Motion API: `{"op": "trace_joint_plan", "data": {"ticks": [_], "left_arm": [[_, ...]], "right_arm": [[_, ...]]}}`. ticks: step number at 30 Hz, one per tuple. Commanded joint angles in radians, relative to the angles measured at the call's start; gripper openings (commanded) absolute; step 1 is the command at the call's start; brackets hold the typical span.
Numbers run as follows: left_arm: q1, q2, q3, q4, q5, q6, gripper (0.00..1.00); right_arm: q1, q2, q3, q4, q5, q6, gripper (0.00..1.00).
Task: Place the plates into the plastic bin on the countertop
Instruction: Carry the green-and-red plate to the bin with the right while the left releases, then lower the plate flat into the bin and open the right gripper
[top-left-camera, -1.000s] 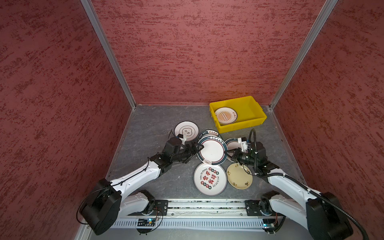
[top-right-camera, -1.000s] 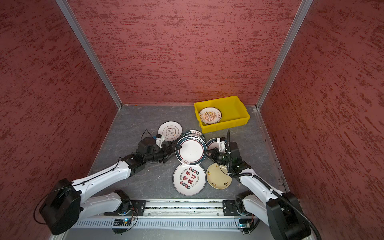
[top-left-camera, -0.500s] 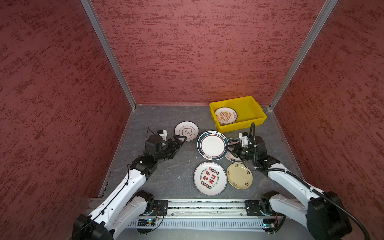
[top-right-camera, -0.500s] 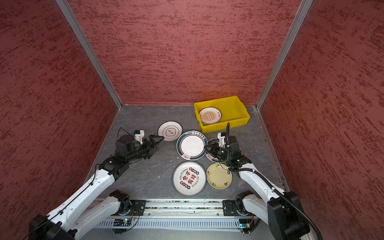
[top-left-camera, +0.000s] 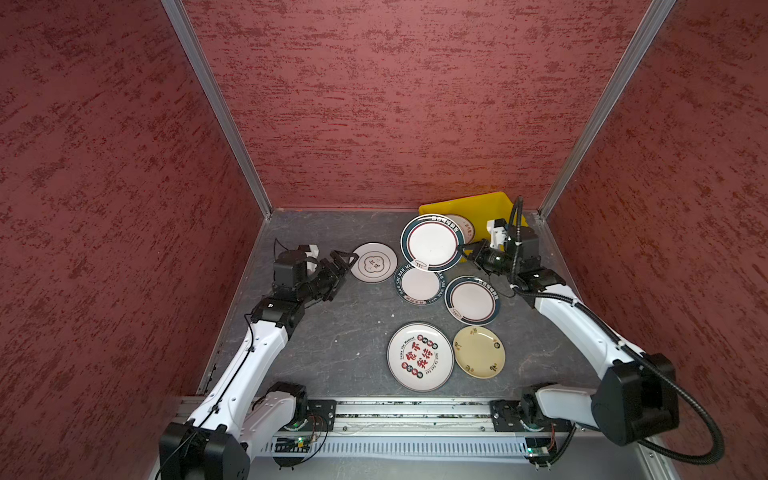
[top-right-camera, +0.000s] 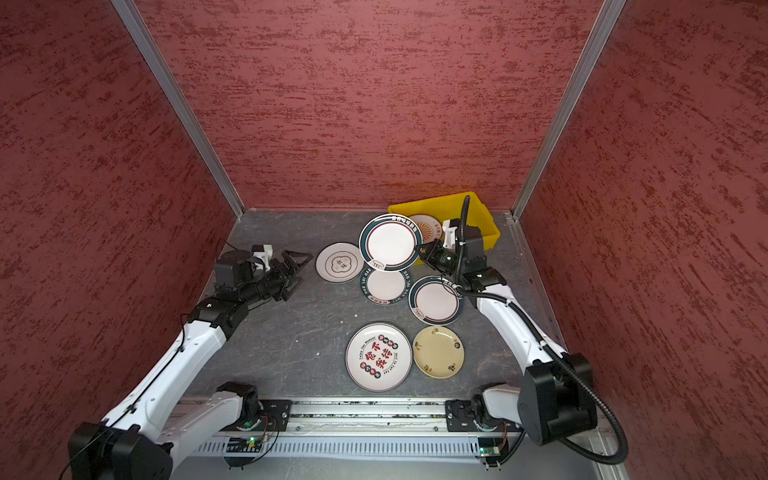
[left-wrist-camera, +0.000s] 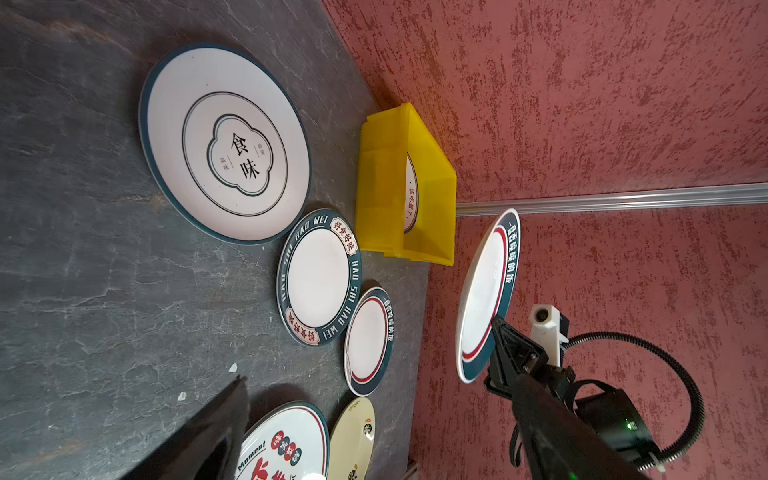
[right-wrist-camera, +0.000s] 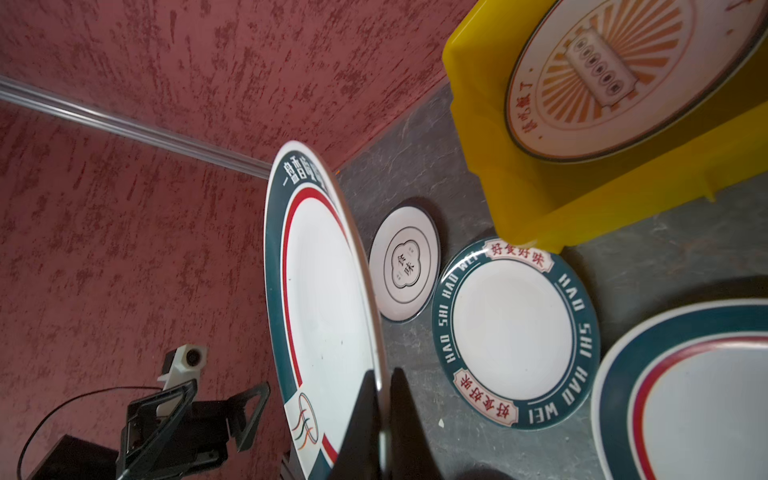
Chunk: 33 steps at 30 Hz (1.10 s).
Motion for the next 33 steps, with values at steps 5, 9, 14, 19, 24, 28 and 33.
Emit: {"op": "trace_joint_plan", "data": {"ticks": [5, 9, 14, 19, 24, 28, 33], "left_arm": [[-0.001, 0.085, 0.033, 0.053, 0.057, 0.019, 1.00], [-0.011, 0.102, 0.033, 0.053, 0.060, 0.017, 0.99], [-0.019, 0.101, 0.028, 0.052, 0.056, 0.013, 0.99], [-0.021, 0.106, 0.025, 0.052, 0.048, 0.016, 0.99], [-0.019, 0.153, 0.041, 0.063, 0.068, 0.020, 0.99], [-0.019, 0.193, 0.050, 0.066, 0.090, 0.019, 0.99], [-0.018, 0.225, 0.057, 0.076, 0.106, 0.021, 0.99]], "right_arm": [[-0.129, 0.118, 0.115, 0.066, -0.028, 0.042, 0.00], [-0.166, 0.211, 0.197, 0.019, 0.052, 0.009, 0.00], [-0.221, 0.351, 0.287, -0.030, 0.141, -0.032, 0.00], [-0.239, 0.466, 0.378, -0.038, 0.139, -0.027, 0.00], [-0.238, 0.579, 0.508, -0.105, 0.188, -0.058, 0.00], [-0.239, 0.663, 0.602, -0.145, 0.192, -0.063, 0.00], [-0.228, 0.743, 0.661, -0.162, 0.160, -0.045, 0.00]]}}
